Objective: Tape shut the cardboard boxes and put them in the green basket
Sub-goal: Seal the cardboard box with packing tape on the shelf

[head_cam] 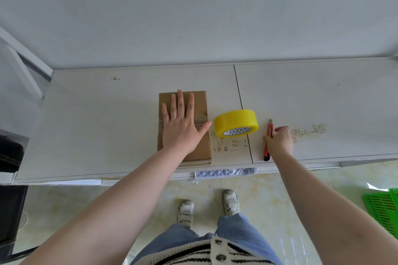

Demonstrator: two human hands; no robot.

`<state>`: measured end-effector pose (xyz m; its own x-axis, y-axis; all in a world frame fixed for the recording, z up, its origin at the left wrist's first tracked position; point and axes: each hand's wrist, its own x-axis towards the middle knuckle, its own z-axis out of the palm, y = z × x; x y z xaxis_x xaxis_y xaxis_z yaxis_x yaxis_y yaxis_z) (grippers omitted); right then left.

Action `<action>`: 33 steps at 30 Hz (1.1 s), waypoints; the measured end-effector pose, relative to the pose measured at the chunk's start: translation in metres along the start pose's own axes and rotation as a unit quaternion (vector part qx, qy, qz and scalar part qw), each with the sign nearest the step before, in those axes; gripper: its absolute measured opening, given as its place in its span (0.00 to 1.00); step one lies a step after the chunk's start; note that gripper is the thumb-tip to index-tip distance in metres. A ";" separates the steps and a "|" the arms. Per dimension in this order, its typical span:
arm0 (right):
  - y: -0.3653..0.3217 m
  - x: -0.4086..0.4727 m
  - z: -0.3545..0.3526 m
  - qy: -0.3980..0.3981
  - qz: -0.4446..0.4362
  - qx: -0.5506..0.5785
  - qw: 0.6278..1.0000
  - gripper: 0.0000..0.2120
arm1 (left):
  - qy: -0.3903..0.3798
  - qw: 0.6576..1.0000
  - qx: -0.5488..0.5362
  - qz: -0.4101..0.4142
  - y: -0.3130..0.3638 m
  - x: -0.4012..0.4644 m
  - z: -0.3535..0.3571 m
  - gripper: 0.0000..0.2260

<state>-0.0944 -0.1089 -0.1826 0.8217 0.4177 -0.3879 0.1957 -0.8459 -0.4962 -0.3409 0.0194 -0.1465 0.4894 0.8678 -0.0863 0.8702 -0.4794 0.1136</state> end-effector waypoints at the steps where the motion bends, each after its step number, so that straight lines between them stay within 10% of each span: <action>1: -0.002 0.001 -0.002 -0.009 0.002 0.011 1.000 0.15 | 0.000 1.000 0.000 0.001 0.000 0.000 0.000 0.41; 5: -0.032 0.000 -0.024 0.017 -0.040 0.073 0.996 0.03 | 0.003 1.000 -0.002 0.001 0.001 -0.001 -0.001 0.41; 11: -0.145 -0.049 -0.039 -0.028 -0.232 0.273 0.933 0.12 | 0.006 1.000 -0.001 0.001 0.001 -0.003 -0.001 0.41; 16: -0.158 -0.102 0.002 -0.181 -0.271 0.146 0.934 0.20 | 0.006 1.000 -0.012 -0.004 0.001 -0.003 -0.003 0.41; 33: -0.137 -0.060 -0.024 -0.271 -0.253 -0.170 0.913 0.15 | -0.001 1.000 -0.018 -0.009 -0.010 -0.001 -0.004 0.42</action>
<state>-0.1578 -0.0259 -0.0727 0.2132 0.8079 -0.5494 0.7077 -0.5154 -0.4832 -0.3508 0.0236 -0.1431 0.4745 0.8756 -0.0909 0.8759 -0.4594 0.1477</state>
